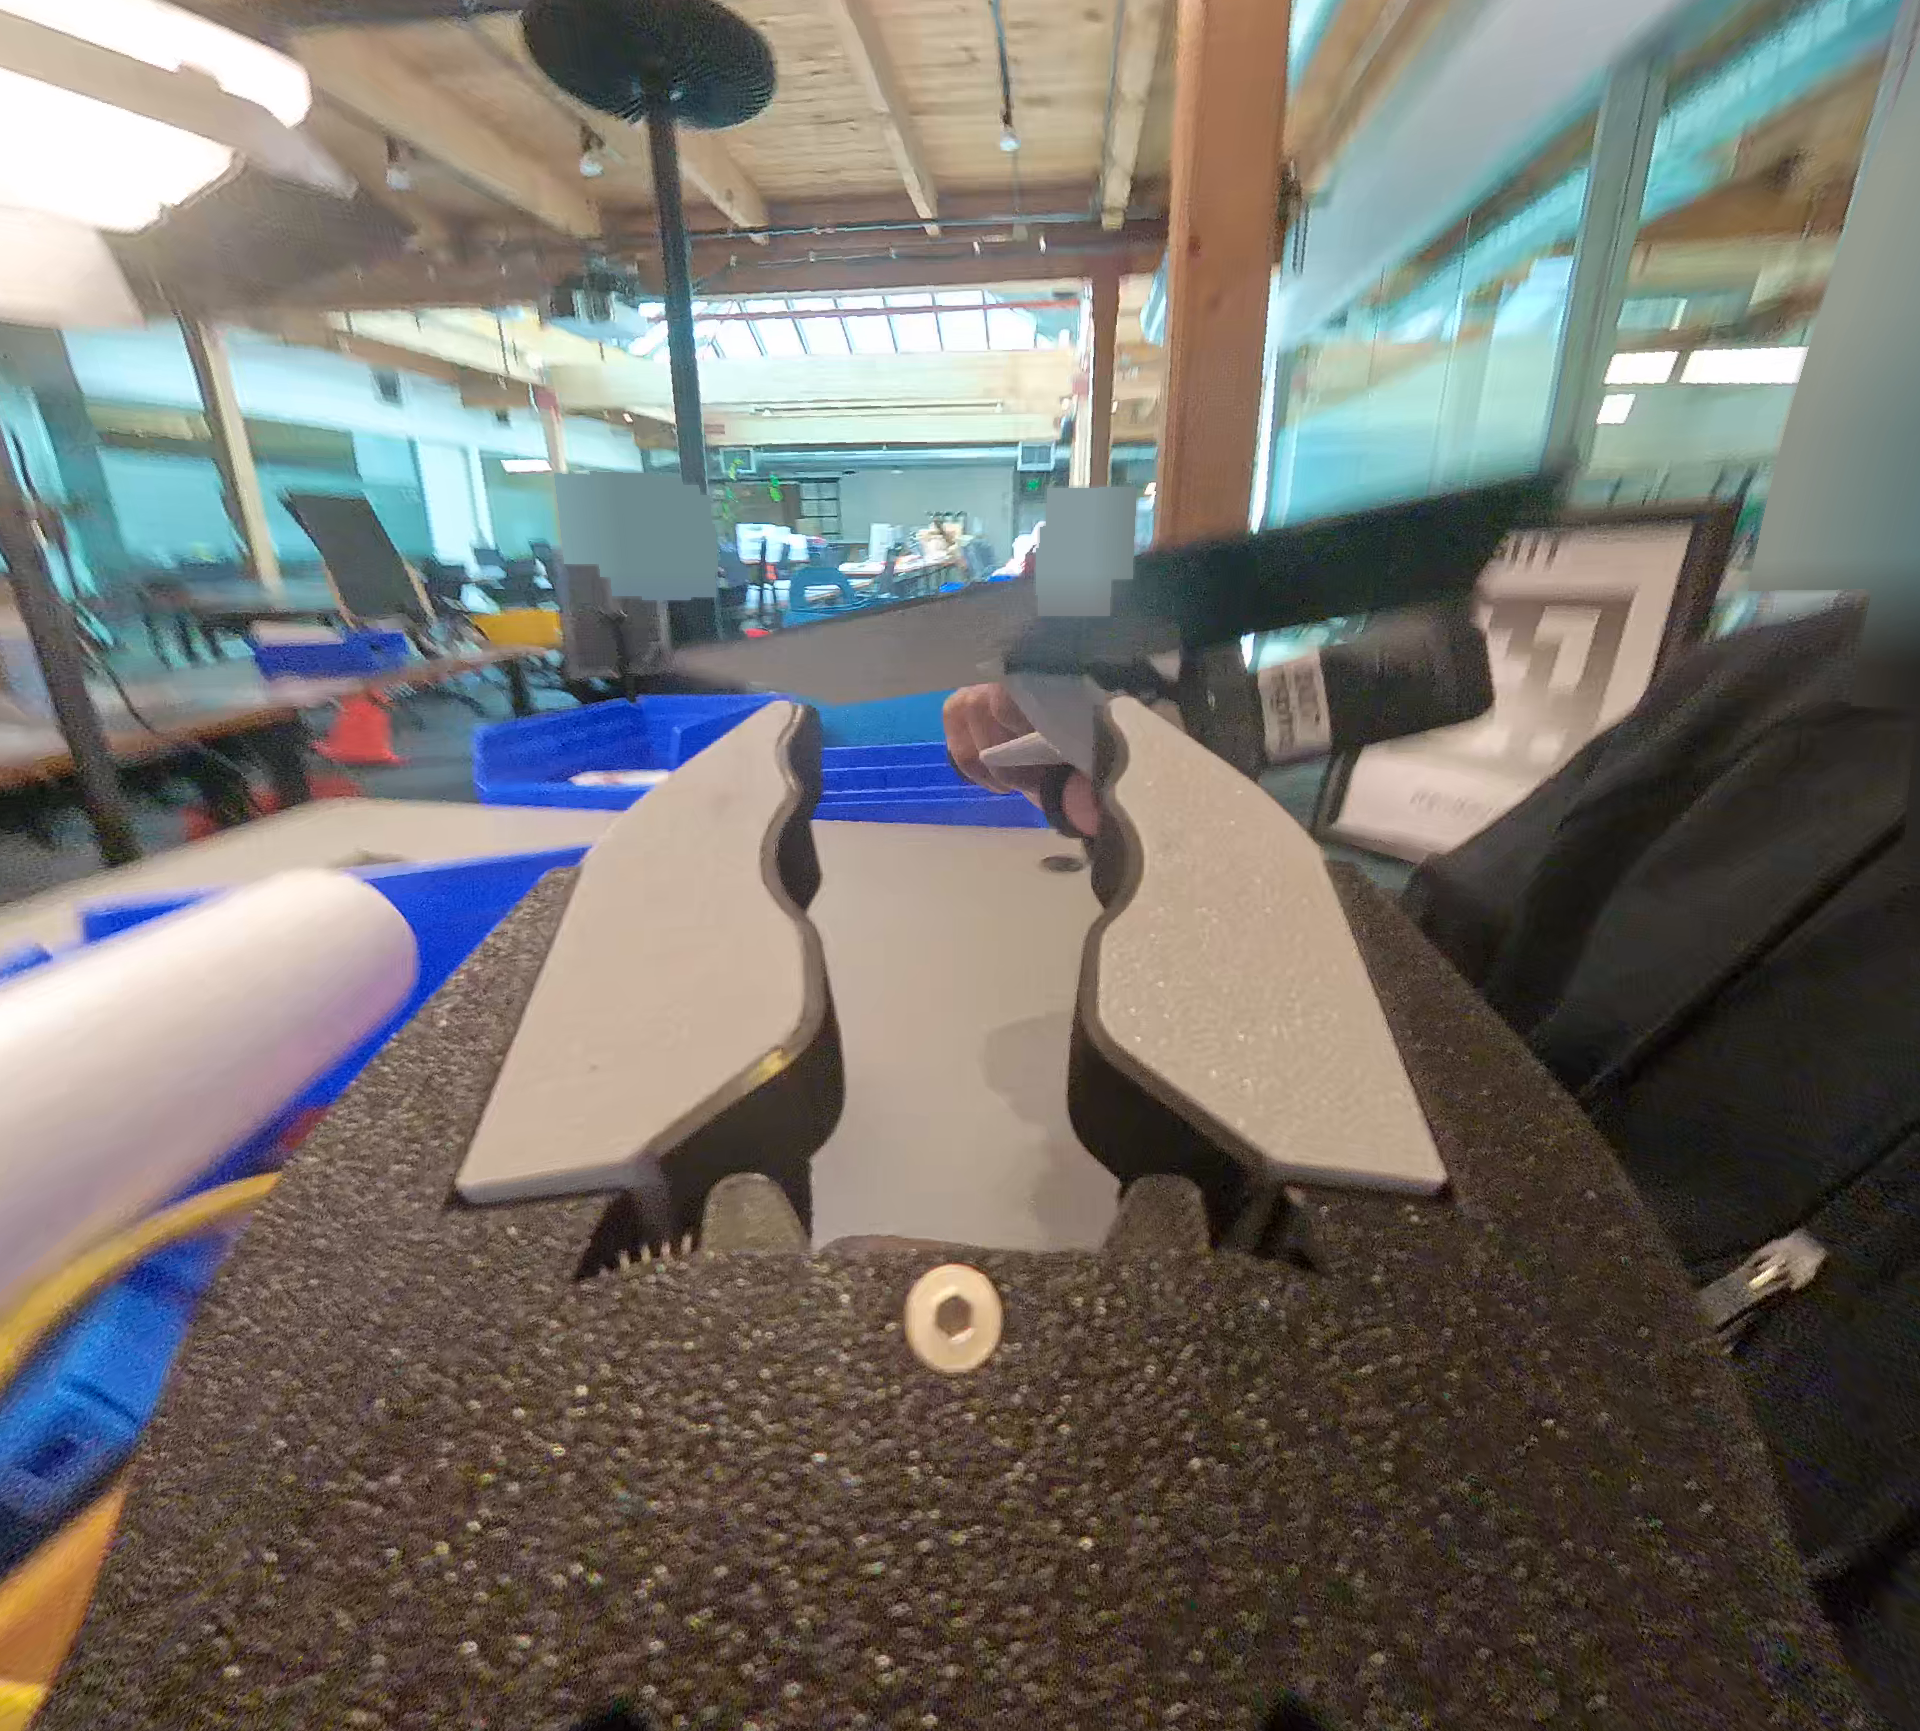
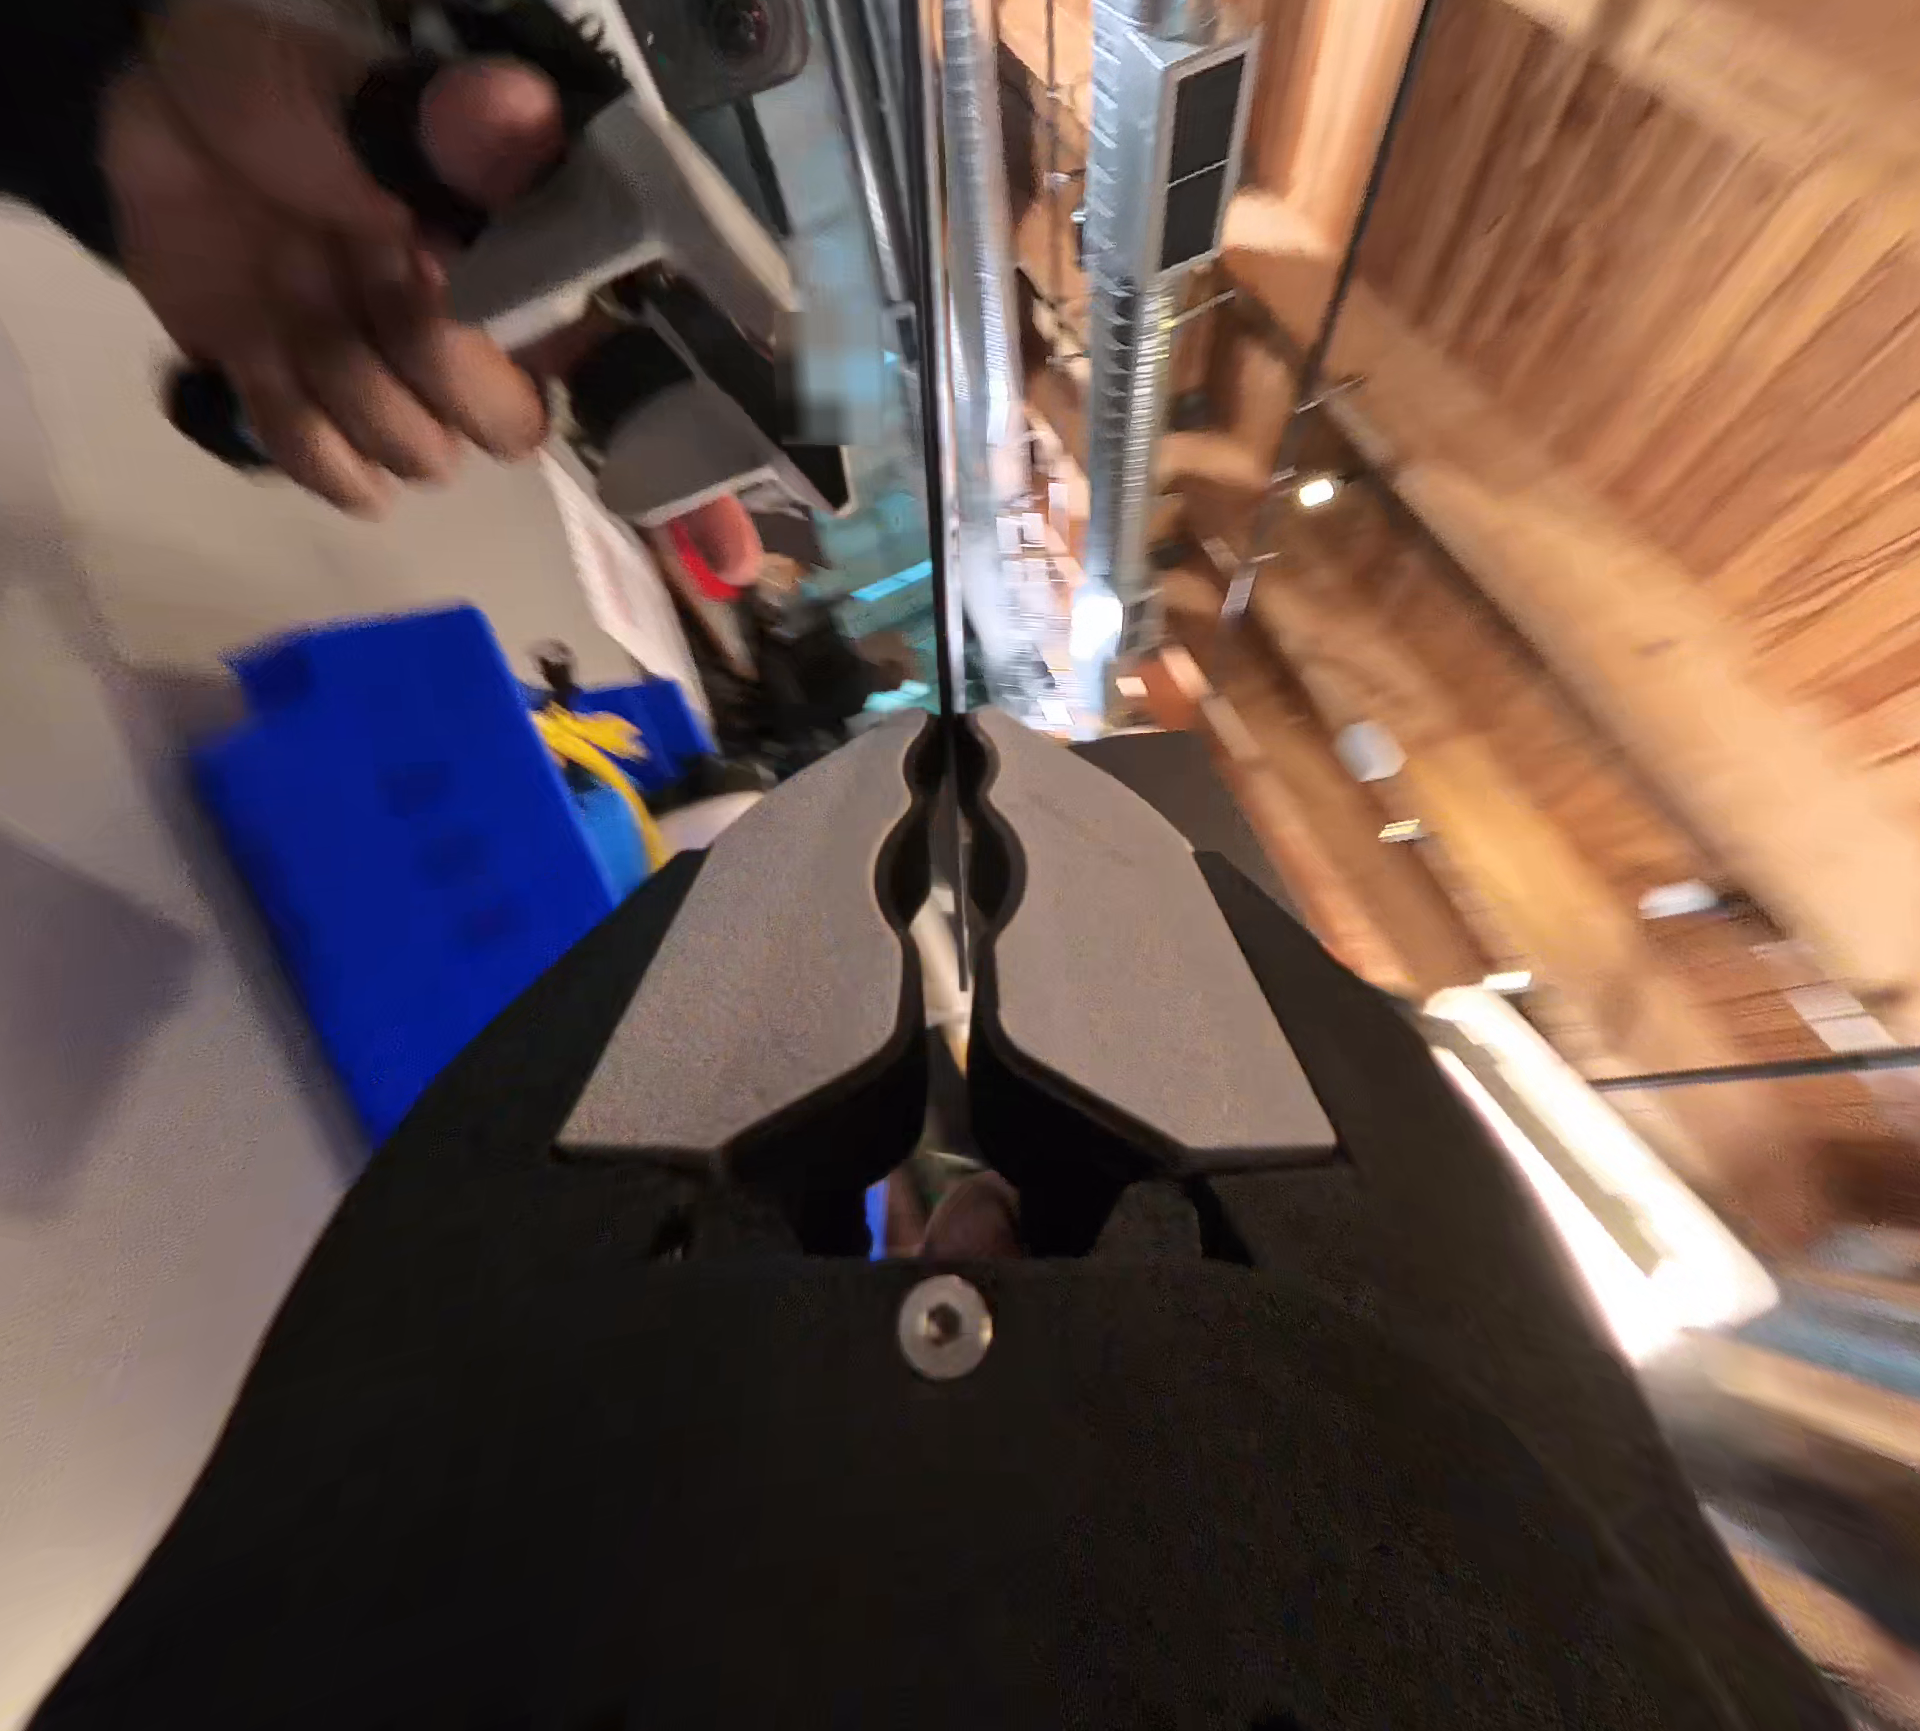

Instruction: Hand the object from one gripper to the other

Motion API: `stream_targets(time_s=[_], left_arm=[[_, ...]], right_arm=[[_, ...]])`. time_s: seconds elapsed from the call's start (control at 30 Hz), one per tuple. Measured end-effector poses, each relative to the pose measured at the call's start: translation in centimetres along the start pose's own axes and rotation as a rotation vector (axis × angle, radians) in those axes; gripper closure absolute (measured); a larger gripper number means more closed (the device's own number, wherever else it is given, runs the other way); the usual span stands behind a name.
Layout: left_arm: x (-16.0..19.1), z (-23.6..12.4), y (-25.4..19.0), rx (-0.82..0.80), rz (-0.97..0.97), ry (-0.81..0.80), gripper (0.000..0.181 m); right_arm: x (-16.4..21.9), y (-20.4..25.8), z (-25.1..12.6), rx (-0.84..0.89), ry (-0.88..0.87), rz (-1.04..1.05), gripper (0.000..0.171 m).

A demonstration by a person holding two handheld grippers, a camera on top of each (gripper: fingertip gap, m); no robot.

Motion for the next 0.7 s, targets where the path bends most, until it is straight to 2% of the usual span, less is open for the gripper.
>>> stream_targets(time_s=[0.1,0.17,0.23,0.3,0.4,0.43,0.53,0.6,0.7], left_arm=[[-0.2,-0.6,1.9,0.010,-0.306,-0.048,0.131],[0.2,-0.6,2.6,0.003,-0.408,-0.034,0.130],[0.9,-0.1,2.8,-0.015,-0.460,0.029,0.119],[1.4,0.6,2.2,0.035,-0.491,0.082,0.114],[2.7,1.4,1.2,0.058,-0.439,0.228,0.119],[3.3,1.6,1.1,0.053,-0.408,0.276,0.126],[3.9,1.9,-0.1,0.118,-0.291,0.311,0.165],[3.9,2.1,-0.1,0.067,-0.204,0.324,0.168],[3.6,2.3,-0.2,-0.009,-0.048,0.327,0.171]], right_arm=[[0.5,0.4,-0.3,0.127,0.089,-0.380,0.170],[1.0,0.9,-0.2,0.194,0.144,-0.600,0.169],[1.1,1.7,0.0,0.207,0.134,-0.684,0.169],[1.0,2.6,0.3,0.182,0.111,-0.704,0.169],[0.8,3.9,0.9,0.149,0.097,-0.724,0.170],[0.7,4.1,1.0,0.140,0.089,-0.716,0.169],[0.8,4.4,1.2,0.122,0.080,-0.657,0.169],[0.9,4.0,1.1,0.129,0.069,-0.552,0.164],[1.3,3.1,1.2,0.057,0.085,-0.319,0.143]])
Point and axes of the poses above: each gripper's, where its closed fingertips meet, z out along the fingers, x out of its underside, y = z × x across the jaws, the point moved 7 cm from there along -z, back along the fingers, and after that the axes turned 6 degrees about -z, right-handed, at the moved point
